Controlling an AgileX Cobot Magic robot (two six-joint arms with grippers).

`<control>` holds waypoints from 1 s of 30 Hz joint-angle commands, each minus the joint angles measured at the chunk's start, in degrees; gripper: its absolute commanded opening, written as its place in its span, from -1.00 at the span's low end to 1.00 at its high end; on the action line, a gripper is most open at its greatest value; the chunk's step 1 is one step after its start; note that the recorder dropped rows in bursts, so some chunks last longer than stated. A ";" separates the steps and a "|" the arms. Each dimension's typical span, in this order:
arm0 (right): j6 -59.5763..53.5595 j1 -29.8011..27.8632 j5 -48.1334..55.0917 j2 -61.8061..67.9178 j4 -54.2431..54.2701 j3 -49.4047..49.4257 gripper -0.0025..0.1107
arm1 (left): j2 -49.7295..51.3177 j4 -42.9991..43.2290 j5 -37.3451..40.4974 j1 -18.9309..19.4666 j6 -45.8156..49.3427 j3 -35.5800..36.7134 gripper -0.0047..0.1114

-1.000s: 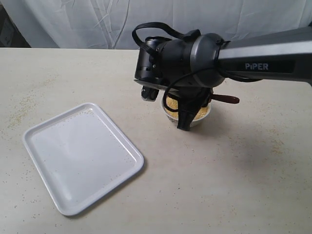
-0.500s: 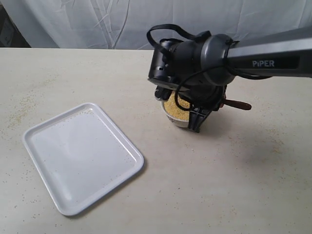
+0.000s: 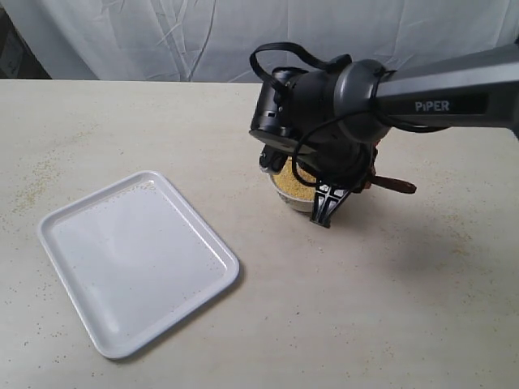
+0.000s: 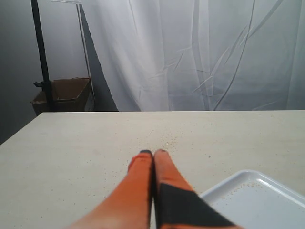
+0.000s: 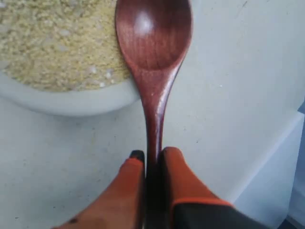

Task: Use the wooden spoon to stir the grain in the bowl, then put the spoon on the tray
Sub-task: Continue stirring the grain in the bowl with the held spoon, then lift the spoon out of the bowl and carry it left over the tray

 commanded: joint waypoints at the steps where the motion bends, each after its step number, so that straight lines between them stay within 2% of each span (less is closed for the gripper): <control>1: -1.11 -0.23 0.87 1.88 0.34 0.20 -0.97 | -0.28 -0.13 0.08 -0.26 -0.25 0.28 -0.91; 13: -1.32 3.60 1.49 -0.63 0.06 0.20 -0.97 | -0.28 -0.13 0.08 -0.26 -0.25 0.28 -0.91; 30: -0.09 4.51 1.49 -1.35 -11.51 0.20 -0.97 | -0.28 -0.13 0.08 -0.26 -0.25 0.28 -0.91</control>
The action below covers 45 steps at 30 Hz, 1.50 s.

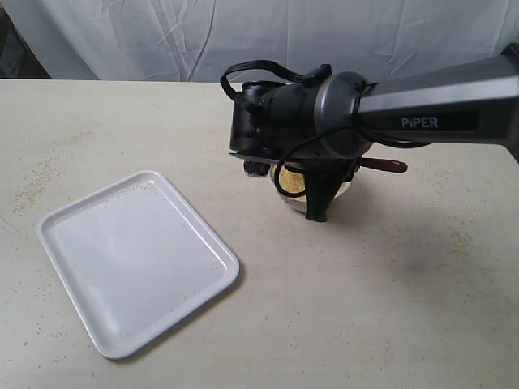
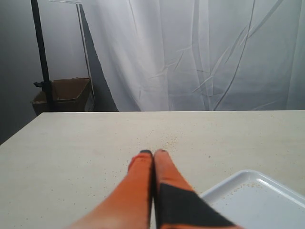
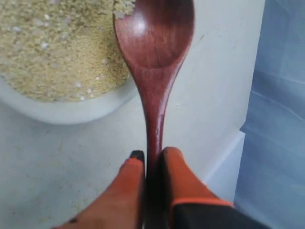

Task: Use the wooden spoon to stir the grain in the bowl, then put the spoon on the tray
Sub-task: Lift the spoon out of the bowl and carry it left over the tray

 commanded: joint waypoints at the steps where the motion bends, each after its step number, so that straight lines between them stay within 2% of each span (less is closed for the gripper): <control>1: 1.48 0.09 0.40 -0.74 -4.33 0.20 -0.97 | -0.28 -0.13 0.08 -0.26 -0.25 0.28 -0.91; 4: 1.60 0.09 0.40 -0.74 -4.90 0.20 -0.97 | -0.28 -0.13 0.08 -0.26 -0.25 0.28 -0.91; 14: 2.19 -0.04 0.40 -0.74 3.56 0.20 -0.97 | -0.28 -0.13 0.08 -0.26 -0.25 0.28 -0.91; 23: 10.83 -0.04 0.40 -2.64 2.06 0.20 -0.97 | -0.28 -0.13 0.08 -0.26 -0.25 0.28 -0.91; 28: 12.55 0.07 -1.11 -7.57 5.04 0.20 -0.97 | -0.28 -0.13 0.08 -0.26 -0.25 0.28 -0.91; 31: 12.74 0.07 -12.81 -10.79 13.15 0.20 -0.97 | -0.28 -0.13 0.08 -0.26 -0.25 0.28 -0.91; 33: 9.43 0.07 -22.48 -11.41 22.24 0.20 -0.97 | -0.28 -0.13 0.08 -0.26 -0.25 0.28 -0.91; 36: -3.34 0.07 -33.87 -10.07 41.20 0.20 -0.97 | -0.28 -0.13 0.08 -0.26 -0.25 0.28 -0.91; 38: -14.48 0.60 -38.07 -7.87 55.82 0.20 -0.97 | -0.28 -0.13 0.08 -0.26 -0.25 0.28 -0.91; 40: -23.63 1.58 -40.76 -4.77 65.58 0.20 -0.97 | -0.28 -0.13 0.08 -0.26 -0.25 0.28 -0.91; 42: -26.98 2.61 -42.03 -1.49 69.61 -0.38 -0.97 | -0.28 -0.13 0.08 -0.26 -0.25 0.28 -0.91; 45: -27.24 3.96 -41.63 3.18 70.00 -3.06 -0.97 | -0.28 -0.13 0.08 -0.26 -0.25 0.28 -0.91</control>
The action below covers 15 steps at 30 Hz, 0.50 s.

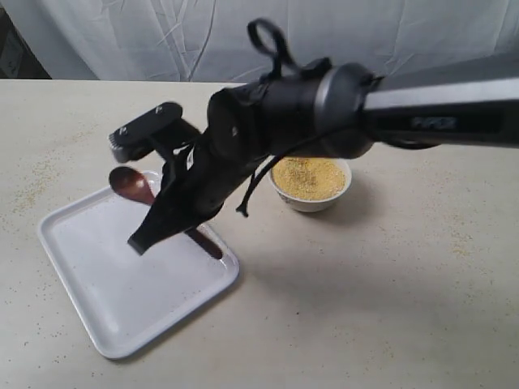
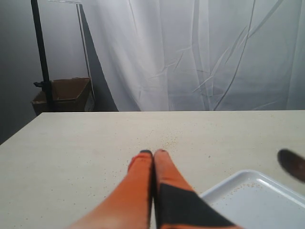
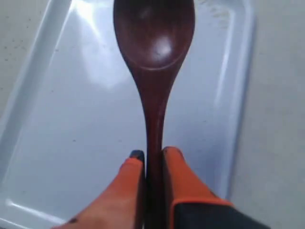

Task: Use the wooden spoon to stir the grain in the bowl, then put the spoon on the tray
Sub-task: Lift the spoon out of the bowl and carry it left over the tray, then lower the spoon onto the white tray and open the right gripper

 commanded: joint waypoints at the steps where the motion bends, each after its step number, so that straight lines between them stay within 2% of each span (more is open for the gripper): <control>1: -4.36 1.55 -1.35 7.01 4.16 -4.02 -0.97 | -0.28 -0.13 0.08 -0.26 -0.25 0.28 -0.91; 8: -4.11 2.05 2.01 12.44 4.16 -9.34 -0.96 | -0.28 -0.13 0.08 -0.26 -0.25 0.28 -0.91; 10: -3.16 2.05 2.06 12.44 4.05 -9.44 -0.84 | -0.28 -0.13 0.08 -0.26 -0.25 0.28 -0.91; 12: -2.58 2.05 2.06 12.44 3.93 -9.44 -0.55 | -0.28 -0.13 0.08 -0.26 -0.25 0.28 -0.91; 13: -2.58 2.05 1.96 12.44 3.93 -9.44 -0.11 | -0.28 -0.13 0.08 -0.26 -0.25 0.28 -0.91; 14: -2.58 2.05 2.32 12.44 3.93 -9.44 0.09 | -0.28 -0.13 0.08 -0.26 -0.25 0.28 -0.91; 15: -3.85 2.05 5.82 12.17 3.93 -10.64 0.57 | -0.28 -0.13 0.08 -0.26 -0.25 0.28 -0.91</control>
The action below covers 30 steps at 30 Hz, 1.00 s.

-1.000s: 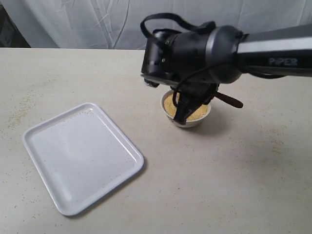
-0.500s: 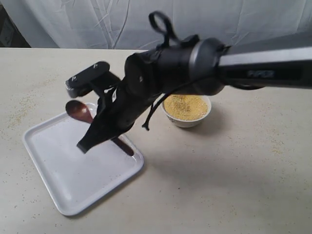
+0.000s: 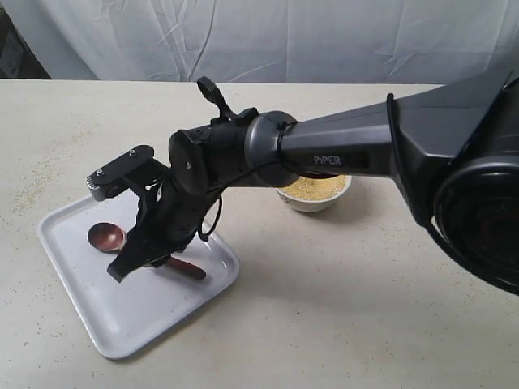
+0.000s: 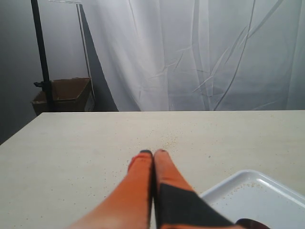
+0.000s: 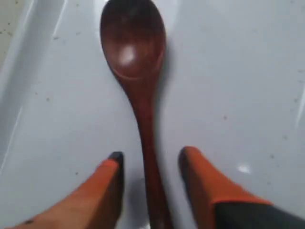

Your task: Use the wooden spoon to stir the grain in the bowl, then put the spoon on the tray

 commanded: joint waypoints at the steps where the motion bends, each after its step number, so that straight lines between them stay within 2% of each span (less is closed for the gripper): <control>1: -2.34 0.02 6.42 -0.66 -0.10 -2.42 0.73 | -0.28 -0.13 0.08 -0.26 -0.25 0.28 -0.91; 2: -4.25 0.02 11.92 -2.50 -1.99 -4.87 0.88 | -0.28 -0.13 0.08 -0.26 -0.25 0.28 -0.91; 3: -4.25 0.02 14.15 -3.69 -3.10 -6.02 0.85 | -0.28 -0.13 0.08 -0.26 -0.25 0.28 -0.91; 5: -2.82 0.02 19.46 -11.33 -5.49 -7.99 0.43 | -0.28 -0.13 0.08 -0.26 -0.25 0.28 -0.91; 7: -1.10 0.02 23.23 -20.18 -7.46 -6.54 -0.54 | -0.28 -0.13 0.08 -0.26 -0.25 0.28 -0.91; 8: 0.79 0.02 24.44 -24.44 -8.20 -4.52 -0.95 | -0.28 -0.13 0.08 -0.26 -0.25 0.28 -0.91; 11: 1.56 0.02 19.96 -38.90 -8.69 9.15 -0.79 | -0.28 -0.13 0.08 -0.26 -0.25 0.28 -0.91; 15: 3.59 0.02 0.25 -57.56 -8.69 33.76 -0.79 | -0.28 -0.13 0.08 -0.26 -0.25 0.28 -0.91; 19: 4.38 0.02 -19.30 -71.15 -8.69 54.26 -0.79 | -0.28 -0.13 0.08 -0.26 -0.25 0.28 -0.91; 21: 4.38 0.02 -25.21 -77.04 -8.69 62.96 -0.79 | -0.28 -0.13 0.08 -0.26 -0.25 0.28 -0.91; 27: 4.48 0.02 -36.04 -88.79 -5.42 80.18 -0.79 | -0.28 -0.13 0.08 -0.26 -0.25 0.28 -0.91; 30: 4.61 0.02 -38.69 -92.20 -1.00 85.15 -0.79 | -0.28 -0.13 0.08 -0.26 -0.25 0.28 -0.91</control>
